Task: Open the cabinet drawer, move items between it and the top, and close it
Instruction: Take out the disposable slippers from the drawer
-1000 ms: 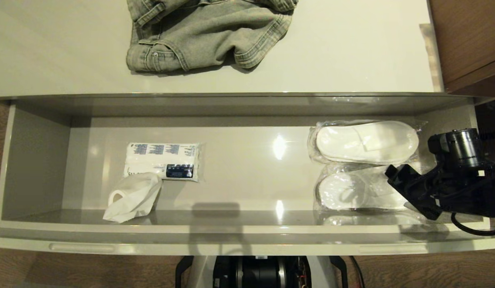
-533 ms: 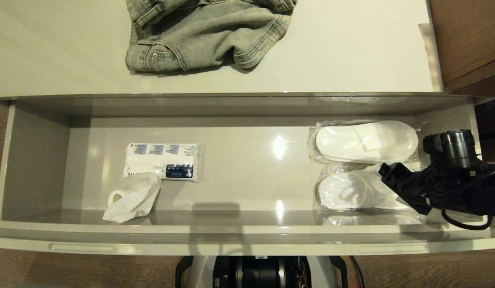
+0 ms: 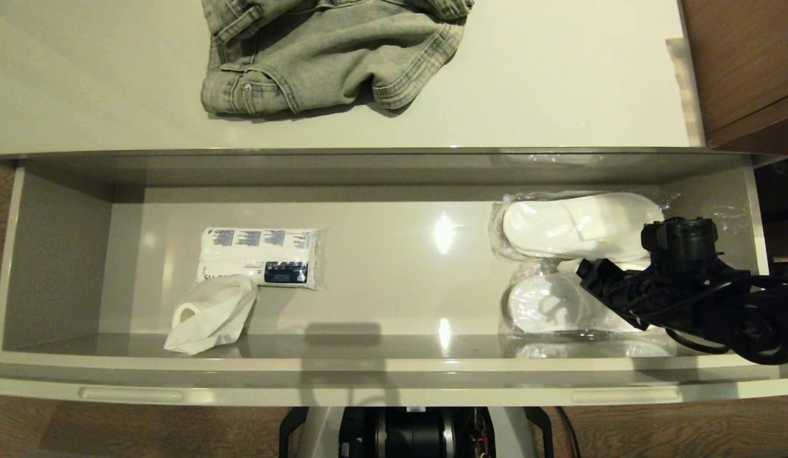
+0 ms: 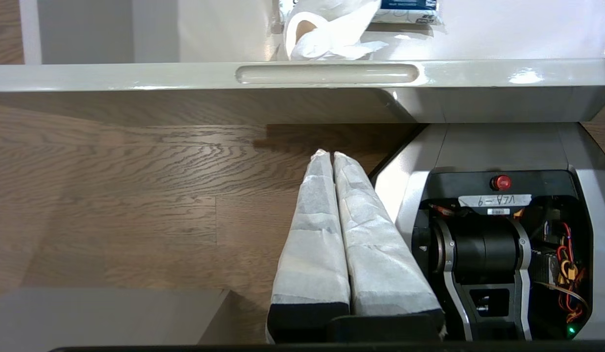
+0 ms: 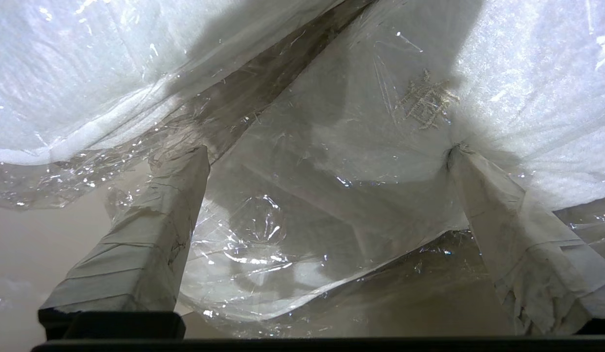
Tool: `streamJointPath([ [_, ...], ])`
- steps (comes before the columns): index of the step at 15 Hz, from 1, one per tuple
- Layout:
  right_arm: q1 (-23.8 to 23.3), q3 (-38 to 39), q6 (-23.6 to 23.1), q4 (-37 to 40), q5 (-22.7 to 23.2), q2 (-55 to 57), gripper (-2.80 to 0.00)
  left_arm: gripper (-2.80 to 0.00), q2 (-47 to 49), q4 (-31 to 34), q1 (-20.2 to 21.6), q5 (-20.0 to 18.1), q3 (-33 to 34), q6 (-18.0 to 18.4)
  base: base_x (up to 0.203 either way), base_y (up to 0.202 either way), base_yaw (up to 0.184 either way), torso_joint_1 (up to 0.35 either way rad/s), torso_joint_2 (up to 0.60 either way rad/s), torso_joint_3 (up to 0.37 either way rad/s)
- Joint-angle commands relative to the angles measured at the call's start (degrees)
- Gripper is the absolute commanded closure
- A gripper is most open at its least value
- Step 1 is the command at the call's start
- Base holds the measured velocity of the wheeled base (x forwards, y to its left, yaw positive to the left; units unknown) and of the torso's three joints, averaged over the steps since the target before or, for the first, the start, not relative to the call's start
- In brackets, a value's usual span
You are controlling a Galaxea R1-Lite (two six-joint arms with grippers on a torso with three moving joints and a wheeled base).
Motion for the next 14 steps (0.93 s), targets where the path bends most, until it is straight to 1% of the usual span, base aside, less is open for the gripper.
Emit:
streamJointPath([
  [1, -0.51, 0.05, 0.37, -0.17, -0.02, 1.09, -2.80, 0.00, -0.01, -0.01, 0.01, 0.02, 0.00, 0.02, 0.000, 0.000, 0.000, 0.000, 0.00, 0.000],
  [8, -1.13, -0.22, 0.54, -0.26, 0.07, 1.35, -2.80, 0.00, -0.01, -0.01, 0.01, 0.02, 0.00, 0.02, 0.000, 0.000, 0.000, 0.000, 0.00, 0.000],
  [10, -2.71, -0.57, 0.80, -0.26, 0.07, 2.75, -2.80, 0.00, -0.01, -0.01, 0.01, 0.02, 0.00, 0.02, 0.000, 0.000, 0.000, 0.000, 0.00, 0.000],
  [12, -2.71, -0.57, 0.81, -0.26, 0.07, 2.76, -2.80, 0.00, -0.01, -0.01, 0.01, 0.02, 0.00, 0.02, 0.000, 0.000, 0.000, 0.000, 0.00, 0.000],
  [14, -3.94, -0.35, 0.61, -2.33, 0.50, 3.95, -2.80, 0.00, -0.01, -0.01, 0.01, 0.02, 0.00, 0.02, 0.000, 0.000, 0.000, 0.000, 0.00, 0.000],
])
